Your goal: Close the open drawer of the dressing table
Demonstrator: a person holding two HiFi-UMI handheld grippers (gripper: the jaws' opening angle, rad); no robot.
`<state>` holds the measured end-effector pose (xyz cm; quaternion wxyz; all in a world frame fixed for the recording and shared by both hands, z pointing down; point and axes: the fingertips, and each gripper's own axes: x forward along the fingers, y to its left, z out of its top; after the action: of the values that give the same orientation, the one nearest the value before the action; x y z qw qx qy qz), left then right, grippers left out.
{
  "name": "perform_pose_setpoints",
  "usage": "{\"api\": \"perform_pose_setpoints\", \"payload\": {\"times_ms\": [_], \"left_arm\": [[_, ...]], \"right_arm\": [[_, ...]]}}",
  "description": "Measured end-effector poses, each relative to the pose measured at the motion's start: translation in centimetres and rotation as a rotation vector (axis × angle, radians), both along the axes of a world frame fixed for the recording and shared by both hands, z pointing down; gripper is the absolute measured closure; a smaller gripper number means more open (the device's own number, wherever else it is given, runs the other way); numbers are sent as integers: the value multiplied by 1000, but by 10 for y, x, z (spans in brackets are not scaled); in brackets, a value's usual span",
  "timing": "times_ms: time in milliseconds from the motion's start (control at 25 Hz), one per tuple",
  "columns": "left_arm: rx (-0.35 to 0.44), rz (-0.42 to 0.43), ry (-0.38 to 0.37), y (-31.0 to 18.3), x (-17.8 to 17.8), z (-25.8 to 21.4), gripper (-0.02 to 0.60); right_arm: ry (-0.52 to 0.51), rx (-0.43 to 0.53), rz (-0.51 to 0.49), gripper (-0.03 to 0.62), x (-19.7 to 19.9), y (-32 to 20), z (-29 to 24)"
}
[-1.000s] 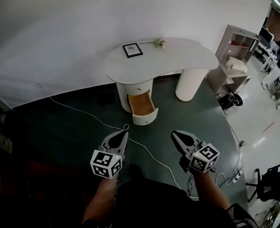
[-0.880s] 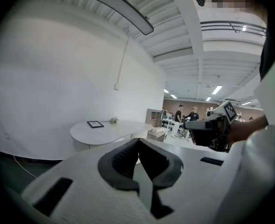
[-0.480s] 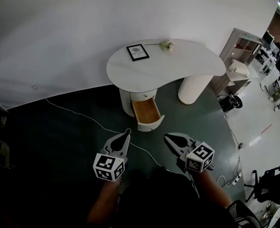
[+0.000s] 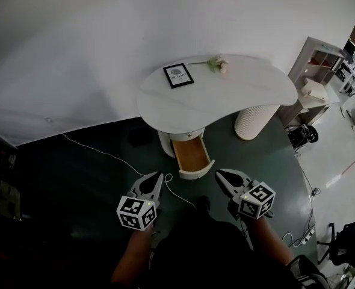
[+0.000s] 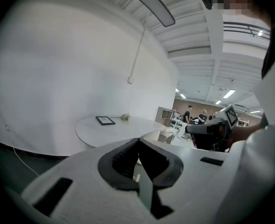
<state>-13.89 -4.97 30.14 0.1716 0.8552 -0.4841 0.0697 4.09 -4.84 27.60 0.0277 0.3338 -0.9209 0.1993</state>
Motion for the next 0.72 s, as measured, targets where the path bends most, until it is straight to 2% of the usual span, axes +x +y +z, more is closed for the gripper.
{"api": "perform_pose_setpoints", "payload": {"times_ms": [200,320,440,600,720], "left_arm": [[33,-7,-50,-66,17,-19,574],[55,1,-47,-98,36,-30,574],[58,29,-47,-126,52,-32,574],[35,80,-42,-145,61,-20,574],[21,104,-31,-150,60,-11,574]], "right_arm": [[-30,9,1,589,24,-66,3],[-48,-15,-25,589,32,-92,6],[0,-7,-39,589,36,-115,7],[-14,-13,8,589,33,-128,6],[-8,-58,54,589,35,-131,24]]}}
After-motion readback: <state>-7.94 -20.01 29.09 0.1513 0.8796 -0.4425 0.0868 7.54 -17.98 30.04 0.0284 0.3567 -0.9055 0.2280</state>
